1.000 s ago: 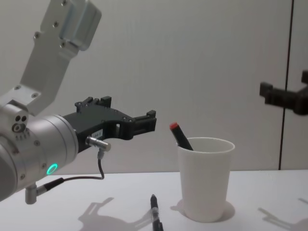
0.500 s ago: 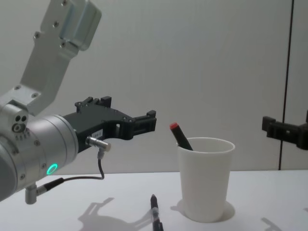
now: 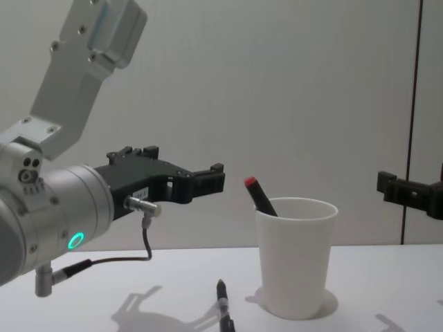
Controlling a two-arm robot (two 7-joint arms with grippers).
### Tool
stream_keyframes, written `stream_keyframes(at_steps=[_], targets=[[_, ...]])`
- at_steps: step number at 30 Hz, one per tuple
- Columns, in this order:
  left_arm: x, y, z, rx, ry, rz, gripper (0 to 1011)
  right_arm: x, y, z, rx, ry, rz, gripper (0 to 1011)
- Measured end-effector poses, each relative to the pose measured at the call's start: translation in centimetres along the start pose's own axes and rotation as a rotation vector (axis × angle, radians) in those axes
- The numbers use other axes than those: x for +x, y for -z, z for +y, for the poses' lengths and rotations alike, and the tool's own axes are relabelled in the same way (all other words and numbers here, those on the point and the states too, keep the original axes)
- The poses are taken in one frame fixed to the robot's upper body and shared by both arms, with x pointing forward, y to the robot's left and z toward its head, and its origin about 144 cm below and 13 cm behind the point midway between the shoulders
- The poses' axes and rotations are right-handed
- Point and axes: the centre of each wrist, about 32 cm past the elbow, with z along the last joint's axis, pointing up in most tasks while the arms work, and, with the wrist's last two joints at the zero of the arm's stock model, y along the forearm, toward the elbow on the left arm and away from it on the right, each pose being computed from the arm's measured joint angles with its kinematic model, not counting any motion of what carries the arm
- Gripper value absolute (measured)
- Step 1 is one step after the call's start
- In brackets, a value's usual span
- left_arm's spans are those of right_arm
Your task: Place the pen into the pen holder.
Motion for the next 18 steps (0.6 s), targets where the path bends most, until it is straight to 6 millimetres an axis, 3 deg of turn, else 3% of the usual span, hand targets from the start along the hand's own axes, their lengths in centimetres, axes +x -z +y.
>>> stream_keyframes(at_steps=[18], targets=[[-2.1, -1.1, -0.3, 0.160, -0.064, 0.136, 1004, 0.0, 0.0, 0.0, 0.000, 0.000, 0.000, 1001]])
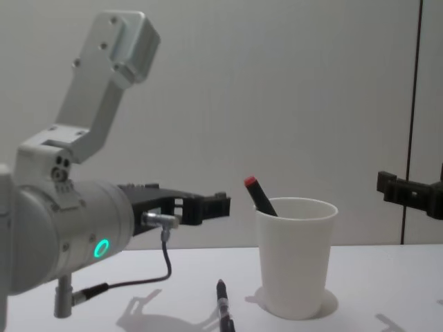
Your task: Place the pen into the pen holder.
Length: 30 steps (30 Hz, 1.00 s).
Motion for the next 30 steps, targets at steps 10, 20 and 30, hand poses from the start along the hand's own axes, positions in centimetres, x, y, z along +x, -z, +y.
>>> stream_keyframes(at_steps=[10, 20, 30], targets=[[-1.1, -0.4, -0.4, 0.128, -0.014, -0.014, 1003, 0.0, 0.0, 0.0, 0.000, 0.000, 0.000, 1001], [-1.7, -0.3, -0.4, 0.192, -0.011, -0.030, 1003, 0.0, 0.0, 0.0, 0.000, 0.000, 0.000, 1001], [-2.2, 0.4, -0.3, 0.237, 0.013, -0.041, 1004, 0.0, 0.0, 0.0, 0.000, 0.000, 0.000, 1001]])
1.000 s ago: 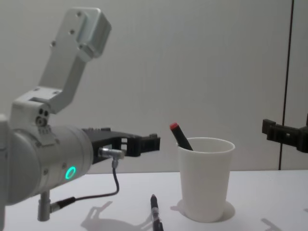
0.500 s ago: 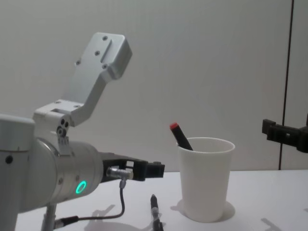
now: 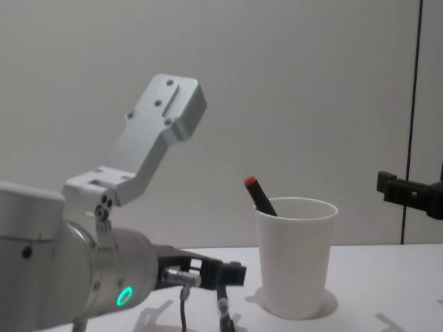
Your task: Place the pen into the pen holder.
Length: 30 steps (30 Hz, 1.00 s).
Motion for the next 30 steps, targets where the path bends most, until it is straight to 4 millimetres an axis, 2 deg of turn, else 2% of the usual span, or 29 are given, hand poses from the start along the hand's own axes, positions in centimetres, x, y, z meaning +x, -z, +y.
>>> stream_keyframes(at_steps=[15, 30], targets=[[-0.7, 1.7, -0.5, 0.062, 0.037, -0.011, 1003, 0.0, 0.0, 0.0, 0.000, 0.000, 0.000, 1001], [-1.0, 2.6, -0.8, 0.086, 0.044, -0.014, 1003, 0.0, 0.0, 0.0, 0.000, 0.000, 0.000, 1001]])
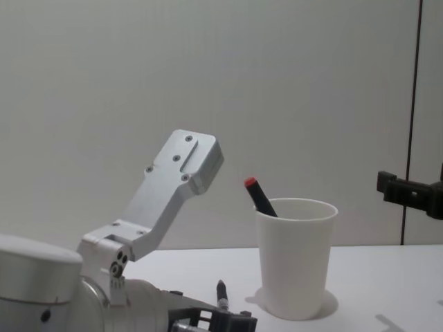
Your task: Place the pen into the pen holder.
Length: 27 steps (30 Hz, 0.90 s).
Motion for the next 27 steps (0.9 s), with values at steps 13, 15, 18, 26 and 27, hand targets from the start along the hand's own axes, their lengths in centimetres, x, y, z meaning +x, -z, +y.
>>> stream_keyframes(at_steps=[13, 15, 18, 26, 27], targets=[[-0.03, 0.44, -0.07, -0.007, -0.003, -0.005, 1004, 0.00, 0.00, 0.00, 0.000, 0.000, 0.000, 1001], [-0.03, 0.49, -0.08, -0.008, -0.003, -0.005, 1003, 0.00, 0.00, 0.00, 0.000, 0.000, 0.000, 1001], [-0.03, 0.53, -0.09, -0.008, -0.003, -0.005, 1003, 0.00, 0.00, 0.00, 0.000, 0.000, 0.000, 1001], [-0.02, 0.64, -0.12, -0.008, -0.004, -0.006, 1003, 0.00, 0.00, 0.00, 0.000, 0.000, 0.000, 1001], [-0.02, 0.65, -0.12, -0.008, -0.004, -0.006, 1003, 0.00, 0.00, 0.00, 0.000, 0.000, 0.000, 1001]])
